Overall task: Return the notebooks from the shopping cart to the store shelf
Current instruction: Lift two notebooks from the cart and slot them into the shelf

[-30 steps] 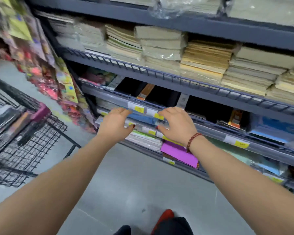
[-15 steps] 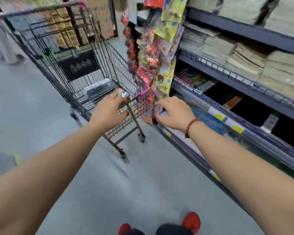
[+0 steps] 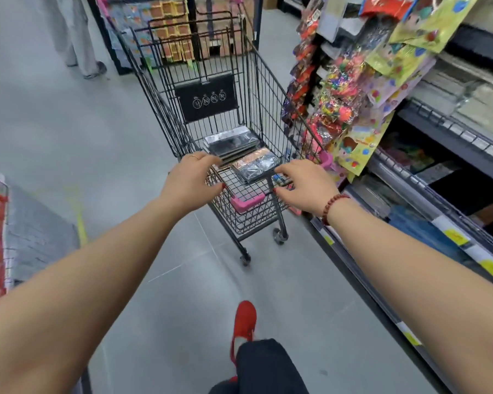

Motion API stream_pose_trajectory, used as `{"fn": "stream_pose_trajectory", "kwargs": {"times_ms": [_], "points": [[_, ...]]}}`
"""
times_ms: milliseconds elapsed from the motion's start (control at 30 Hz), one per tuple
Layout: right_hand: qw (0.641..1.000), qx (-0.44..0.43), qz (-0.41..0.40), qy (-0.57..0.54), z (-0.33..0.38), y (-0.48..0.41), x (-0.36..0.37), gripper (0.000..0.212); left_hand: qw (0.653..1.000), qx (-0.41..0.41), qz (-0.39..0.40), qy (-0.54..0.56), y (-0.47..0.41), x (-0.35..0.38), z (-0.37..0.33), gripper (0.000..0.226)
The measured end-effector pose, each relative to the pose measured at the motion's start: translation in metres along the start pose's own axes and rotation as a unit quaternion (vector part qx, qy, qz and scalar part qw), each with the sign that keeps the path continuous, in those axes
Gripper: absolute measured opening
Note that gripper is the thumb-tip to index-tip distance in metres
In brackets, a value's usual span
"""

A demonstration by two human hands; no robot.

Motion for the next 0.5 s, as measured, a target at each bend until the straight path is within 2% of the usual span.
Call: {"fn": "stream_pose_trajectory", "kwargs": {"times_ms": [267, 500], "points": [[0.999, 0.024, 0.008, -0.036, -0.018, -0.123, -0.008, 0.043, 1.0, 0.003, 0.01, -0.008, -0.108, -0.03, 0.045, 0.052], [0.996, 0.052, 0.057, -0.055, -0.029, -0.202, -0.02, 0.043, 0.999, 0.014, 0.036, 0.007, -0.187, -0.049, 0.082, 0.052]]}}
Point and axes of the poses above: each hand's wrist, its own y-axis away from the middle knuckle, its own x-axis out of the palm, z = x × y, the point moved 3 cm from there along -y, towards the middle knuckle, and after that the axes turned 15 degrees about z, right-handed, at the moved point
